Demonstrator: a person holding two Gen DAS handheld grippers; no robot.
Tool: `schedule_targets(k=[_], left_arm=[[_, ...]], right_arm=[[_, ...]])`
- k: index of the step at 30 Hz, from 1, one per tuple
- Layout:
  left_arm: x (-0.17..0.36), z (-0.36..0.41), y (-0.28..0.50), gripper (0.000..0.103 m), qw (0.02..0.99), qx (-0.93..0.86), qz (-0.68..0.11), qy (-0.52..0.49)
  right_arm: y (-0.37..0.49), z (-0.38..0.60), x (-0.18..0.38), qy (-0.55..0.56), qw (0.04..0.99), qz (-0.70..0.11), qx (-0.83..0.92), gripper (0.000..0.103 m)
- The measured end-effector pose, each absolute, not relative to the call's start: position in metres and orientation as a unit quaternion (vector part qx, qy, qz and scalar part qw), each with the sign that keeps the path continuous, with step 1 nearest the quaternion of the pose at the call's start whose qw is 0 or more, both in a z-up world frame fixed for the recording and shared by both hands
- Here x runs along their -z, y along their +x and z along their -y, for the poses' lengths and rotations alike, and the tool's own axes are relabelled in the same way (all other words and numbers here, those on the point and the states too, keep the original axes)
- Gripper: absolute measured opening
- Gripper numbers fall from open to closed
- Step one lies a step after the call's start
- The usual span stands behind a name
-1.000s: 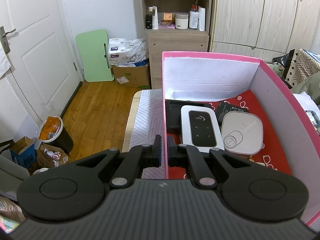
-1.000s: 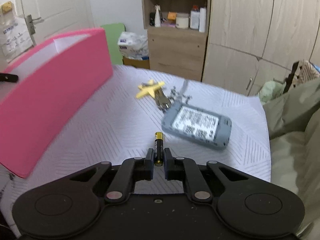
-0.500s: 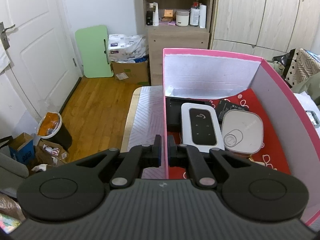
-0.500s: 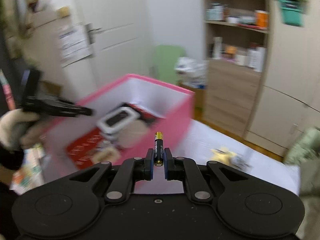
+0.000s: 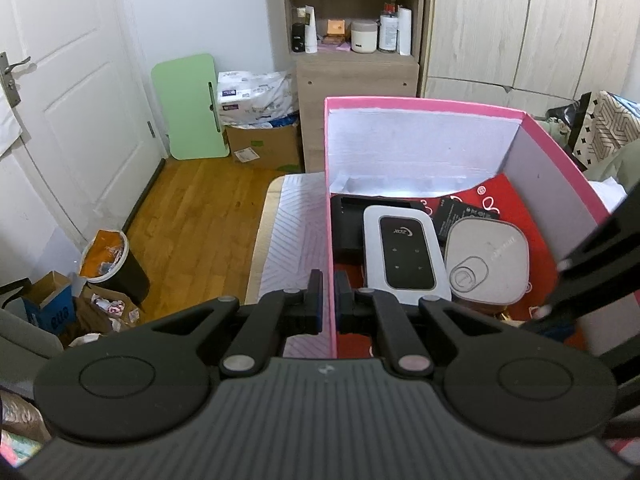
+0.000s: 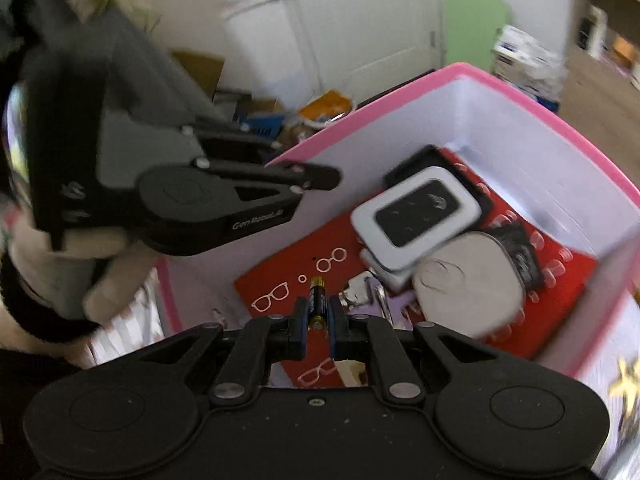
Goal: Organize rigid objects
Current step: 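Carry the second battery into the pink box and release it, then grasp the grey device with printed label using the right tool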
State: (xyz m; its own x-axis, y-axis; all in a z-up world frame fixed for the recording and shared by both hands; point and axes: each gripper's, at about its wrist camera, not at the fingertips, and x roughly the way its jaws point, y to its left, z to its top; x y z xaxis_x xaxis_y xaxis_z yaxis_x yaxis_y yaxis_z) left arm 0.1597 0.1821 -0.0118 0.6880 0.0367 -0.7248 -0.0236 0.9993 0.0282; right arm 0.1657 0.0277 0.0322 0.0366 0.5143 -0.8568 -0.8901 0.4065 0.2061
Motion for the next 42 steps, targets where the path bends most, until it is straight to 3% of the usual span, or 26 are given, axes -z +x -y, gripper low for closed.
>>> schedule_targets(k=[3, 9, 14, 25, 36, 42], left_arm=[[0.011, -0.179, 0.16, 0.005, 0.919, -0.013, -0.394, 0.016], [0.011, -0.182, 0.159, 0.005, 0.921, -0.009, -0.389, 0.004], [0.012, -0.181, 0.157, 0.005, 0.923, -0.01, -0.385, 0.012], [0.012, -0.18, 0.16, 0.005, 0.92, -0.01, -0.392, 0.017], [0.012, -0.179, 0.16, 0.005, 0.919, -0.008, -0.393, 0.018], [0.012, -0.181, 0.16, 0.007, 0.919, -0.001, -0.393, 0.018]], right_arm=[[0.163, -0.035, -0.024, -0.221, 0.682, -0.473, -0.512, 0.013], [0.151, -0.015, -0.036, -0.253, 0.718, -0.423, -0.491, 0.027], [0.155, 0.023, -0.064, -0.198, 0.762, -0.407, -0.464, 0.036], [0.162, 0.154, -0.088, -0.061, 0.857, -0.4, -0.318, 0.041], [0.16, 0.221, -0.043, 0.002, 0.889, -0.392, -0.237, 0.046], [0.184, 0.236, -0.007, -0.035, 0.887, -0.421, -0.187, 0.063]])
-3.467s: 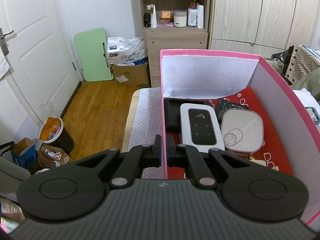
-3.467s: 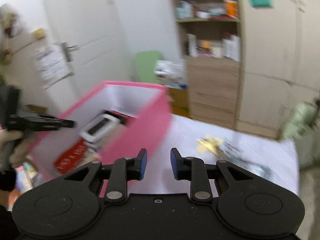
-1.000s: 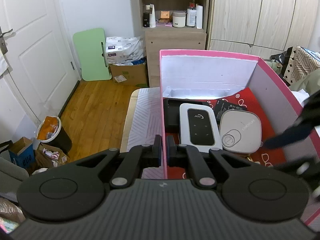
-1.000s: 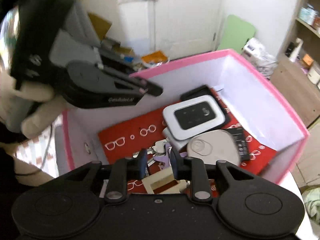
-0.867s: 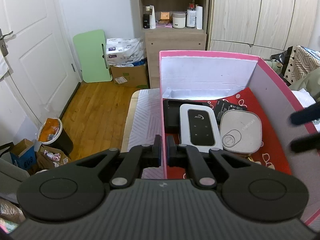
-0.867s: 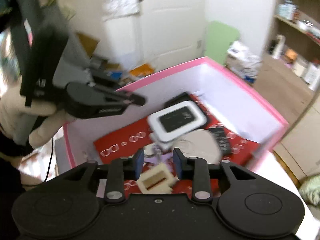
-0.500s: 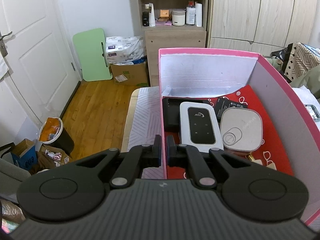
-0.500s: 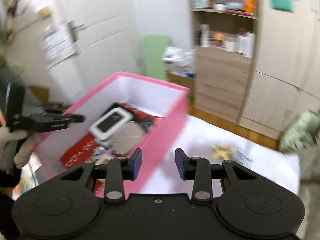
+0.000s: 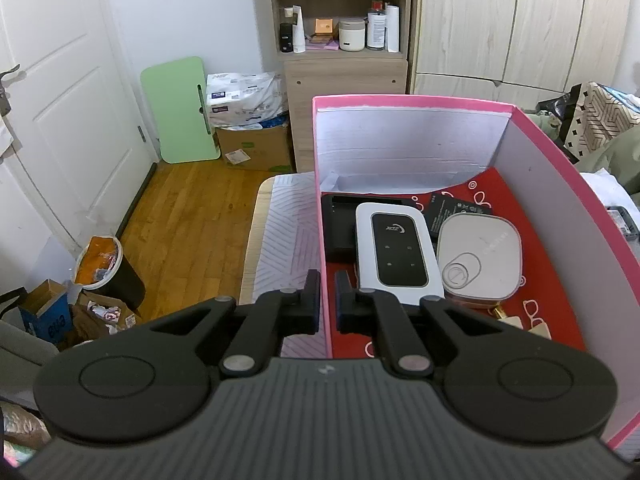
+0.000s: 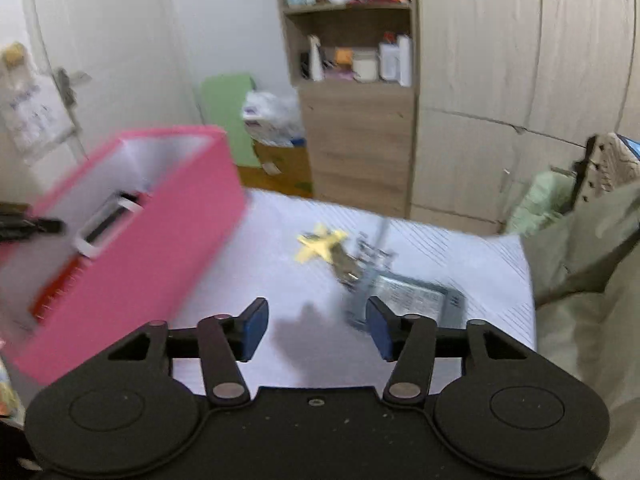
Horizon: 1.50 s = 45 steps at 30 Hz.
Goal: Organize rigid objects
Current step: 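Grasp the grey device with printed label using the right tool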
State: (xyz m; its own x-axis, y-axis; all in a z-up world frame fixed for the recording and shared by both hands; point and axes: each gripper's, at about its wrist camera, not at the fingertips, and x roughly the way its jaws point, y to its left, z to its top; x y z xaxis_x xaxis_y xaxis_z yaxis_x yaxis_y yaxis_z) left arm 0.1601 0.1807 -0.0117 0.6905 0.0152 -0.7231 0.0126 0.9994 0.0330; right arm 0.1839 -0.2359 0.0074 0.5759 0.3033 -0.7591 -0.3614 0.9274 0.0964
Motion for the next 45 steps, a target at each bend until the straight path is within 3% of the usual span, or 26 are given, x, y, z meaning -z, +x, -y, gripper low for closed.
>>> schedule_targets(k=[2, 9, 10, 11, 13, 22, 27, 33, 42, 45], left_arm=[[0.012, -0.181, 0.16, 0.007, 0.919, -0.001, -0.394, 0.016], [0.012, -0.18, 0.161, 0.007, 0.919, -0.005, -0.395, 0.018], [0.013, -0.18, 0.161, 0.007, 0.918, -0.004, -0.396, 0.017], [0.013, -0.18, 0.161, 0.007, 0.918, -0.003, -0.396, 0.016], [0.013, -0.181, 0.161, 0.007, 0.917, -0.002, -0.398, 0.013], [0.012, -0.181, 0.162, 0.007, 0.917, -0.002, -0.398, 0.012], [0.012, -0.18, 0.162, 0.007, 0.917, -0.004, -0.399, 0.014], [0.012, -0.181, 0.159, 0.007, 0.919, -0.003, -0.395, 0.016], [0.011, -0.181, 0.16, 0.007, 0.919, -0.001, -0.394, 0.014], [0.011, -0.182, 0.16, 0.007, 0.919, -0.001, -0.394, 0.014]], right_arm=[[0.192, 0.242, 0.005, -0.028, 0.887, -0.429, -0.168, 0.072], [0.217, 0.246, 0.024, -0.041, 0.893, -0.435, -0.11, 0.074], [0.22, 0.247, 0.027, -0.035, 0.893, -0.437, -0.103, 0.08], [0.223, 0.248, 0.029, -0.03, 0.895, -0.434, -0.099, 0.092], [0.225, 0.251, 0.033, -0.024, 0.902, -0.419, -0.099, 0.098], [0.255, 0.284, 0.039, 0.031, 0.897, -0.42, -0.132, 0.098], [0.276, 0.279, 0.037, -0.023, 0.88, -0.416, -0.229, 0.094], [0.293, 0.286, 0.045, 0.018, 0.785, -0.496, -0.371, 0.095], [0.233, 0.232, 0.044, -0.174, 0.78, -0.496, -0.339, 0.096], [0.238, 0.235, 0.039, -0.142, 0.801, -0.502, -0.293, 0.081]])
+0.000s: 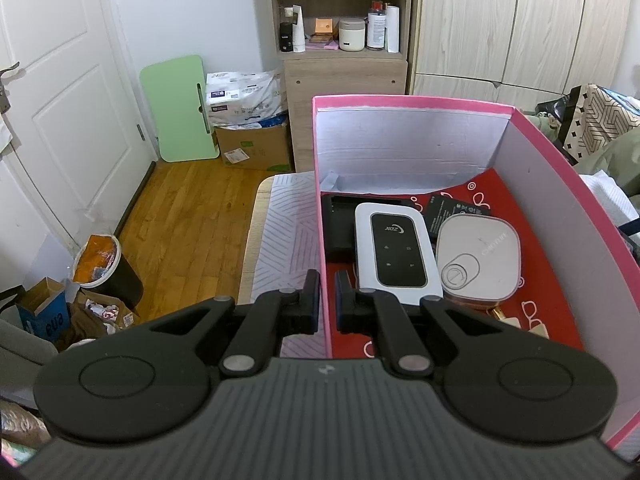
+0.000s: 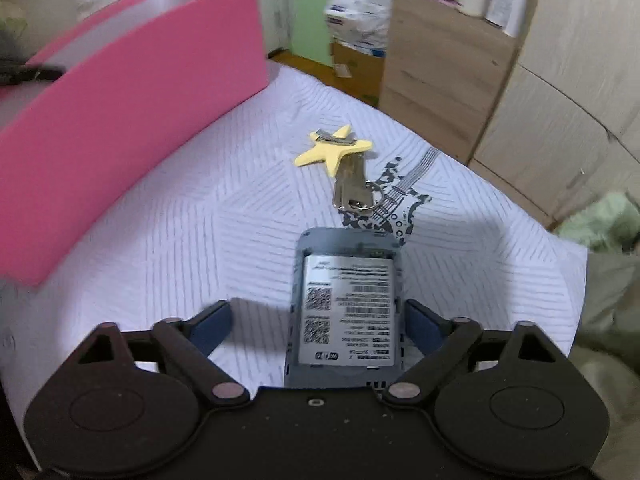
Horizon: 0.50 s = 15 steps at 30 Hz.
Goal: Organize rigid objects
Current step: 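Grasp the grey device with printed label using the right tool, then carry the grey device into the pink box and release it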
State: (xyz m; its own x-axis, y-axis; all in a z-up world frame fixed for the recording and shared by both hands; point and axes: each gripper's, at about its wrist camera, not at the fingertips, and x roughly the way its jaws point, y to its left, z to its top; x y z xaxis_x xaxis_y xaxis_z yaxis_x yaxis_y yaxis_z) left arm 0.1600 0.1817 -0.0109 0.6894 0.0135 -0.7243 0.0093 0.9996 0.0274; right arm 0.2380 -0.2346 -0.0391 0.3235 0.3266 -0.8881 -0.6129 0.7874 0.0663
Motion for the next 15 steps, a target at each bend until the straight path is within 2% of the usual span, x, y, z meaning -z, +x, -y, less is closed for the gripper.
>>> schedule_targets(k=[1, 2, 8, 15], left_arm=[[0.011, -0.182, 0.16, 0.007, 0.919, -0.001, -0.394, 0.015], [0.011, -0.182, 0.16, 0.007, 0.919, -0.001, -0.394, 0.016], [0.01, -0.183, 0.163, 0.007, 0.918, -0.003, -0.396, 0.005], [0.01, -0.184, 0.159, 0.007, 0.921, -0.005, -0.389, 0.003]], right_arm=[[0.242, 0.239, 0.036, -0.124, 0.809, -0.508, -0.269, 0.068], [0.246, 0.244, 0.034, -0.096, 0.812, -0.521, -0.247, 0.066], [0.235, 0.246, 0.027, -0.062, 0.84, -0.497, -0.206, 0.066], [0.204, 0.22, -0.015, -0.052, 0.861, -0.441, -0.247, 0.066]])
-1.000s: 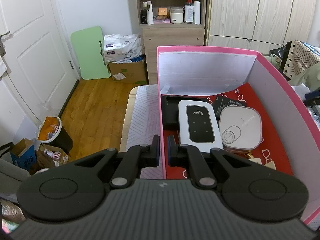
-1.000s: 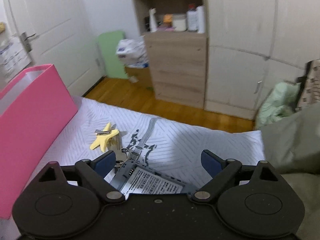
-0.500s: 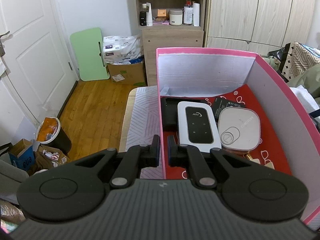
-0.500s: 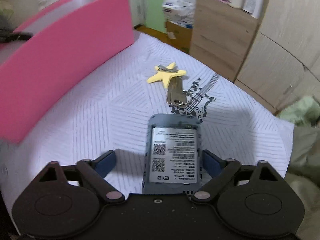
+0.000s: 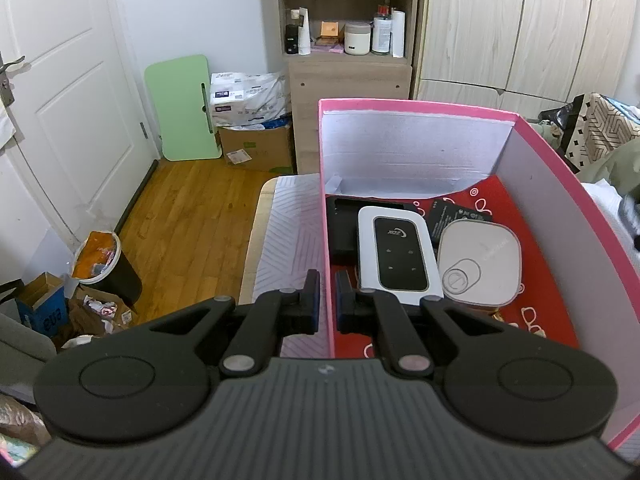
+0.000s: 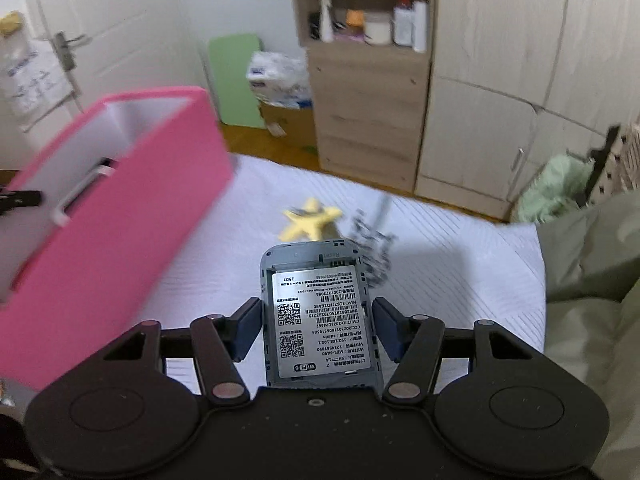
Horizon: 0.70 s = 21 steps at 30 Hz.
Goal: Organize rigid objects
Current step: 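Carry the grey device into the pink box and release it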
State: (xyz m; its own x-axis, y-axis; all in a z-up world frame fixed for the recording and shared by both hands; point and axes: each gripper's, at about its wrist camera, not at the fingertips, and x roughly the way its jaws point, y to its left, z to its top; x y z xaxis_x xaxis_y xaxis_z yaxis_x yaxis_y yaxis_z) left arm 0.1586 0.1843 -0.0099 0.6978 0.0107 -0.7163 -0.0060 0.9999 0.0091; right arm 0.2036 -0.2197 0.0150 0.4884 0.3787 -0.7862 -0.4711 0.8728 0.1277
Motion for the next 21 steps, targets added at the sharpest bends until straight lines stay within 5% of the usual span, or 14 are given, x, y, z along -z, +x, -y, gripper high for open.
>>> schedule_targets(k=[10, 21], left_arm=[[0.011, -0.188, 0.157, 0.007, 0.922, 0.0, -0.386, -0.009], [0.011, -0.192, 0.156, 0.007, 0.923, 0.001, -0.386, -0.015]], right_arm=[[0.184, 0.148, -0.086, -0.049, 0.841, -0.35, -0.409, 0.066], [0.197, 0.012, -0.036, -0.128, 0.699, -0.48, -0.514, 0.066]])
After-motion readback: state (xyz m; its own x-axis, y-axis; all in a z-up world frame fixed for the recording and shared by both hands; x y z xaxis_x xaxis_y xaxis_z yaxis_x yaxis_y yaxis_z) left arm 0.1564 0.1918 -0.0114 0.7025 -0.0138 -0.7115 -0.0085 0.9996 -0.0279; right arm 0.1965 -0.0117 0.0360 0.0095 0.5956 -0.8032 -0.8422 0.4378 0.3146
